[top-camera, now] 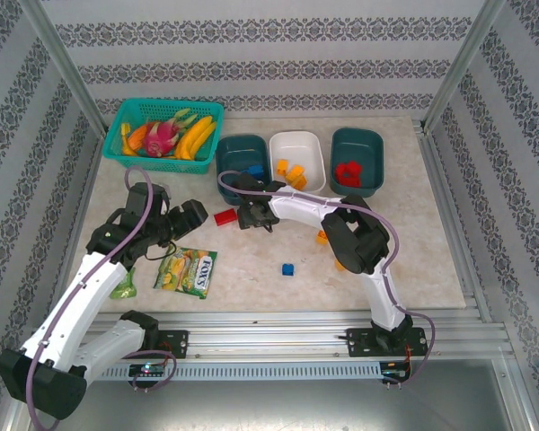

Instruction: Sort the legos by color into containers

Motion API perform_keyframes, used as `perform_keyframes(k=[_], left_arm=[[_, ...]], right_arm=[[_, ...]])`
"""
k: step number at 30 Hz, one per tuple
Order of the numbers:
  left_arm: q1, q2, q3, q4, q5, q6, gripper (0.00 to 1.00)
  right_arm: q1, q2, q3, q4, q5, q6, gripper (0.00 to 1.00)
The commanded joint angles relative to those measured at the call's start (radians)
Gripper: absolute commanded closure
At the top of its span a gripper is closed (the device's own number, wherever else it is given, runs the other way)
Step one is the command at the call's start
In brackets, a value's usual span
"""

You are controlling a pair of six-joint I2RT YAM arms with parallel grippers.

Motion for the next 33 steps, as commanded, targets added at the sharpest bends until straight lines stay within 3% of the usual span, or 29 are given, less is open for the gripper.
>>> perform_keyframes(k=[1,10,14,18,23,27,33], left_arm=[[0.006,0.010,-0.012,-0.004,0.030,0.010,0.17],[-0.090,0.140,0.077,0.090,0.141,0.090,0.18],[-0.176,0.249,0.139,0.175,0.134,0.084,0.18],[-0.246,0.388,0.223,0.259,0.136,0.081,0.18],[-0.298,0.565,0.355,0.307,0.151,0.122,0.18],[-0.311,0.677,0.458,0.304,0.169,0.155,0.19],[-0.320,0.752,0.528,0.313,0.175,0.149,0.19]], right_arm=[[0.000,-0.038,-0.005,-0.030,-0.009,0.019,0.40],[-0.035,-0.355,-0.221,-0.056,-0.015,0.063,0.43],[-0.136,-0.540,-0.291,-0.121,-0.011,0.053,0.43],[-0.305,-0.630,-0.303,-0.140,-0.021,0.011,0.43],[-0.533,-0.525,-0.200,-0.139,-0.096,0.040,0.43],[-0.624,-0.369,-0.049,-0.145,-0.073,0.158,0.43],[-0.703,-0.180,0.131,-0.205,-0.009,0.482,0.43]])
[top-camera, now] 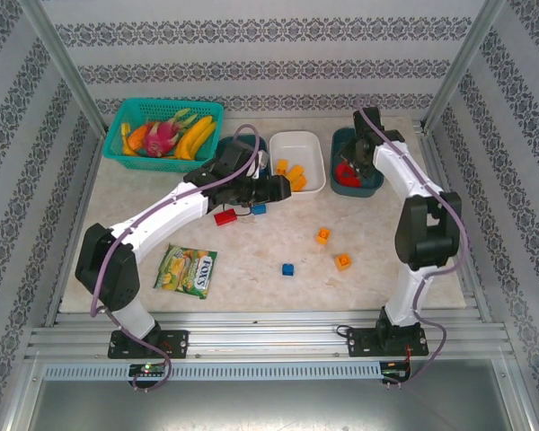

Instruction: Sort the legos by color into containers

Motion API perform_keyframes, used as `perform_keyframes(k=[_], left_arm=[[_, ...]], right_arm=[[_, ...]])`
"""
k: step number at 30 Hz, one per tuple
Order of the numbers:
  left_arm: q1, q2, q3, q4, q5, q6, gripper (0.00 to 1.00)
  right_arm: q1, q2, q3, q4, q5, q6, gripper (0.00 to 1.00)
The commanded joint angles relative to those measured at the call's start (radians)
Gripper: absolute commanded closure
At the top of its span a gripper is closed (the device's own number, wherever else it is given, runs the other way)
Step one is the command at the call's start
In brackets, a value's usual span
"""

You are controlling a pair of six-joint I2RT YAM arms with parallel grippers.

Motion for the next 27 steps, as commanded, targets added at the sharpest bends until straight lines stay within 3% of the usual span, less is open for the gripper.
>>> perform_keyframes(k=[1,6,14,19,27], left_arm=[[-0.018,0.015,0.039,0.039,0.013,0.023,0.19],[-0.022,0.019,0.039,0.041,0.021,0.020,0.19],[-0.031,0.037,0.058,0.020,0.066,0.079,0.20],[-0.034,0.046,0.072,0.005,0.085,0.102,0.20],[-0.046,0.060,0.091,-0.043,0.089,0.147,0.20]], right_arm=[[-0.029,0.071,0.095,-0.071,0.063,0.258,0.43],[-0.040,0.149,0.157,-0.130,0.157,0.517,0.43],[-0.037,0.238,0.225,-0.224,0.174,0.834,0.42],[-0.043,0.289,0.302,-0.297,0.198,0.929,0.41],[-0.061,0.378,0.402,-0.349,0.172,0.921,0.37]])
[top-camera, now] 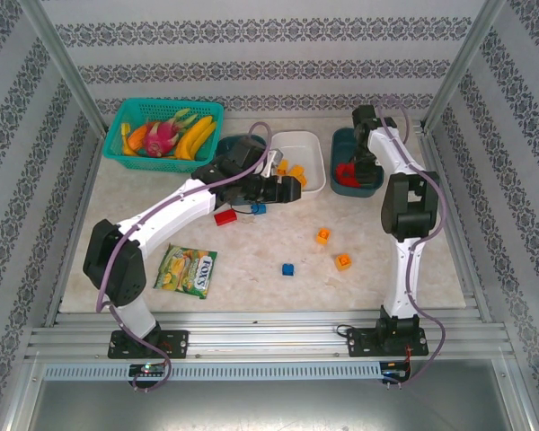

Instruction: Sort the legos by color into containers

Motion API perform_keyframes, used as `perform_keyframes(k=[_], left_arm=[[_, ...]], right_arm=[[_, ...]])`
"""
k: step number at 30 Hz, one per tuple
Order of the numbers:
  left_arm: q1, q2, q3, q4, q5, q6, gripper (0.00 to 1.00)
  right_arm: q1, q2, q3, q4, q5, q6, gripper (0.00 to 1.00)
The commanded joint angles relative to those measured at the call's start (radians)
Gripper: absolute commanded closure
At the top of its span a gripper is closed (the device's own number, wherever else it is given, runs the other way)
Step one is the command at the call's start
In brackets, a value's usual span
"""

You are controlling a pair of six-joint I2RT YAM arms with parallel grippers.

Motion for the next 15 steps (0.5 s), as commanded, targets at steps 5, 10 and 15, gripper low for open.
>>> perform_keyframes(k=[5,10,15], left_arm=[[-0.019,0.030,0.016,-0.040,0.017,0.060,0.20],[-0.025,0.051,0.031,-0.045,0.019,0.076,0.20],[-0.029,0.059,0.036,-0.051,-0.002,0.080,0.20]], right_arm=[[-0.005,0.046,0.064,-0.097,0.015,0.017,0.20],[0.000,0.029,0.119,-0.108,0.041,-0.039,0.13],[0.027,-0.015,0.233,-0.121,0.098,-0.107,0.10]])
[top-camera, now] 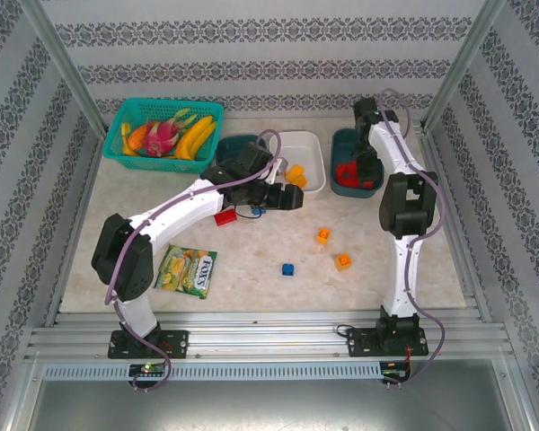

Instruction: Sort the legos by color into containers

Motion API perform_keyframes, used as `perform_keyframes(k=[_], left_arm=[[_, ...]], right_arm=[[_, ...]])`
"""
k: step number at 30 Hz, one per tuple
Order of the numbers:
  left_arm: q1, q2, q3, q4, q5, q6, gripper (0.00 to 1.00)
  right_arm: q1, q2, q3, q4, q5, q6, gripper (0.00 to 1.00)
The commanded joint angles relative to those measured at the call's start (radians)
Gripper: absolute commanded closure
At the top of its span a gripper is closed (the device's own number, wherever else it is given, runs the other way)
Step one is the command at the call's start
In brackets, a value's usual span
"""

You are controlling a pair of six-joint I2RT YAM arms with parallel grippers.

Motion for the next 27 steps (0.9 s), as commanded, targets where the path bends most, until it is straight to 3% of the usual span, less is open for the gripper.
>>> perform_keyframes(k=[1,4,9,13,16,20,27], left_arm=[[-0.015,0.002,0.036,-0.027,-0.009,0.032,0.20],[-0.015,0.000,0.038,-0.038,-0.009,0.041,0.20],[-0.036,-0.024,0.018,-0.129,-0.026,0.121,0.20],[-0.073,-0.073,-0.055,-0.195,-0.065,0.197,0.20],[-0.110,-0.103,-0.121,-0.234,-0.098,0.235,0.20],[-0.170,-0.134,-0.221,-0.218,-0.134,0.243,0.18],[-0.252,-0.051,-0.239,-0.219,-0.187,0.150,0.17]], right_arm=[[0.027,-0.067,0.088,-0.036,0.072,-0.066,0.10],[0.051,-0.111,0.137,-0.019,0.094,-0.131,0.11],[0.123,-0.238,0.119,0.001,0.117,-0.390,0.11],[0.177,-0.514,-0.268,0.224,0.042,-0.651,0.10],[0.195,-0.764,-0.635,0.416,-0.141,-0.799,0.10],[0.221,-1.019,-0.936,0.394,-0.355,-0.925,0.12],[0.319,-1.369,-1.191,0.170,-0.411,-0.913,0.12]])
